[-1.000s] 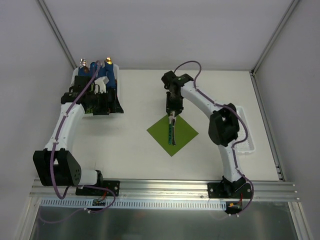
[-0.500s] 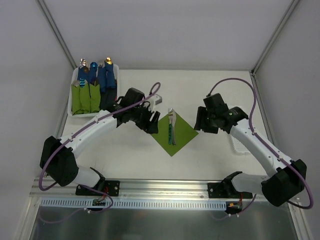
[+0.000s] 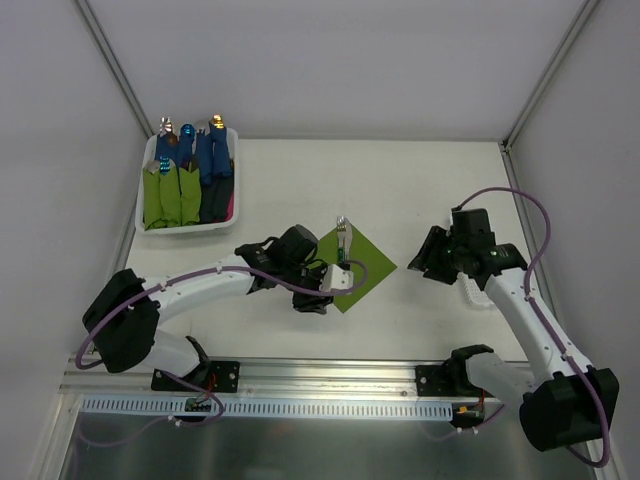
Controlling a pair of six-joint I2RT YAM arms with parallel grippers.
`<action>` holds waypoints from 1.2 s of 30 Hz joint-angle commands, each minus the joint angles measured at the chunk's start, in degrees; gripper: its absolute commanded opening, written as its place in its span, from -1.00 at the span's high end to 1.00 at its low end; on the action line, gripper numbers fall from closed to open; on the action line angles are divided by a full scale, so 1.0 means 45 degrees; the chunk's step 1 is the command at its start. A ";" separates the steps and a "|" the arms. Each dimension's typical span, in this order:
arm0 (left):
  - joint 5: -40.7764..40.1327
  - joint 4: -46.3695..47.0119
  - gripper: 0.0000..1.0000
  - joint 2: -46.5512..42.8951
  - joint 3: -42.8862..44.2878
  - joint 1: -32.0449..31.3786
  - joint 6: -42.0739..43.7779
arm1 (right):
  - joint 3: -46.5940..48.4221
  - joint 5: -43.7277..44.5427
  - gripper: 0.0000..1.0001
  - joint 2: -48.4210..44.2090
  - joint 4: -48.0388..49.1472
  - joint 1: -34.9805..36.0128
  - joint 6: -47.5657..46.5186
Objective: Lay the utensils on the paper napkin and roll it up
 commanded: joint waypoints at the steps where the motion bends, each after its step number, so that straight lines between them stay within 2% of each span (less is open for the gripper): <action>1: -0.0586 0.1733 0.25 0.0534 -0.0324 -0.0684 0.1974 | -0.0287 -0.1294 0.00 -0.0358 0.0488 -0.0827 -0.0083; 13: -0.0392 0.2203 0.37 0.2488 0.0477 -0.1174 0.3635 | -0.0971 -0.2252 0.01 -0.0222 0.0820 -0.1865 -0.0532; 26: -0.0196 0.2183 0.41 0.3564 0.1161 -0.1466 0.3733 | -0.1167 -0.2526 -0.05 0.0052 0.1211 -0.2139 -0.0669; 30: -0.0216 0.2183 0.42 0.3778 0.1277 -0.1603 0.3636 | -0.1128 -0.2566 -0.21 0.0091 0.1191 -0.2198 -0.0552; 31: -0.0235 0.2164 0.43 0.3895 0.1316 -0.1603 0.3598 | -0.1128 -0.2527 -0.35 0.0110 0.1172 -0.2218 -0.0494; 36: -0.0294 0.2144 0.45 0.4111 0.1434 -0.1603 0.3617 | -0.0952 -0.1981 -0.75 -0.0045 0.0958 -0.2296 -0.0043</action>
